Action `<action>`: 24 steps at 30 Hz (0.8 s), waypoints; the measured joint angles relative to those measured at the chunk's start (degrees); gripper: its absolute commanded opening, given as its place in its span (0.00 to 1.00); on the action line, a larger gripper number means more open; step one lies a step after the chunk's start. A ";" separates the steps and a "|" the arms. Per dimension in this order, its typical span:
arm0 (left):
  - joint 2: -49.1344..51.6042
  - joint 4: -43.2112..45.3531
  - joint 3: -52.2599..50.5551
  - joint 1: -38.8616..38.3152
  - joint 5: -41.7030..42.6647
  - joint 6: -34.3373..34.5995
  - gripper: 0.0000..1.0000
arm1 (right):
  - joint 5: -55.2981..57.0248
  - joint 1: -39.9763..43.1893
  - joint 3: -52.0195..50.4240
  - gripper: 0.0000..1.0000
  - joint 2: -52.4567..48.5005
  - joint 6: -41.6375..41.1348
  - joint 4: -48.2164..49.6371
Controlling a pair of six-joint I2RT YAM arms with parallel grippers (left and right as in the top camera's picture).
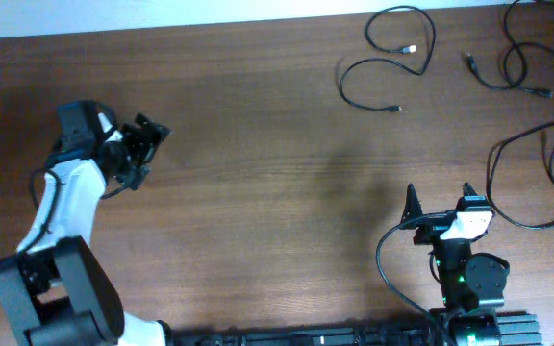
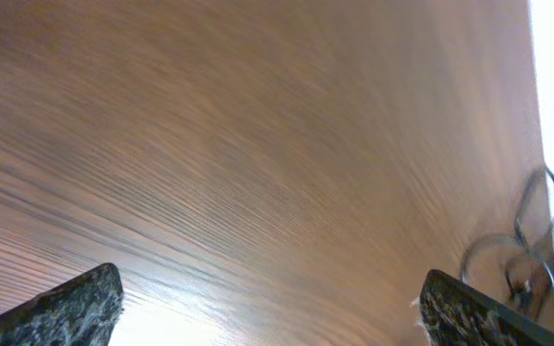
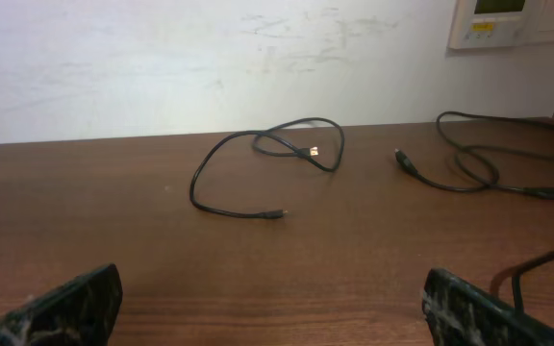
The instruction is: Untangle cables
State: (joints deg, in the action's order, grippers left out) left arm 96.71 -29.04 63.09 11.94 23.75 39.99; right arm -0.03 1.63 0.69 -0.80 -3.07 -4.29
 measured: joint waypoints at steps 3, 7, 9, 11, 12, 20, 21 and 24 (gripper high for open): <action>-6.36 -0.09 0.02 -6.36 -0.17 -0.02 0.99 | 0.00 0.00 0.00 0.98 0.00 0.02 0.00; -9.51 -0.11 0.02 -11.06 -3.54 -0.15 0.99 | 0.00 0.00 0.00 0.98 0.00 0.00 0.00; -10.25 -0.09 0.02 -14.08 -6.54 -1.66 0.99 | 0.00 0.00 0.00 0.98 0.00 0.07 0.00; -11.43 -0.11 0.02 -17.88 -10.08 -4.37 0.99 | 0.00 0.00 0.00 0.98 0.00 0.00 0.00; -12.02 -0.09 0.02 -19.74 -12.46 -5.60 0.99 | 0.00 0.00 0.00 0.99 0.00 0.00 0.00; -19.98 0.96 -0.09 -24.44 -19.76 -15.89 0.99 | 0.00 0.00 0.00 0.99 0.00 0.00 0.00; -23.61 0.79 -0.81 -24.44 -19.80 -16.72 0.99 | 0.00 0.00 0.00 0.98 0.00 0.02 0.00; -37.83 1.11 -4.28 -24.44 -19.80 -18.25 0.99 | 0.02 0.02 0.00 0.98 0.00 0.00 0.02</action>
State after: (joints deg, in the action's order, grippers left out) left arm 58.87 -27.92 58.81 -12.49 3.95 21.74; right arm -0.01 1.65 0.69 -0.80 -3.07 -4.27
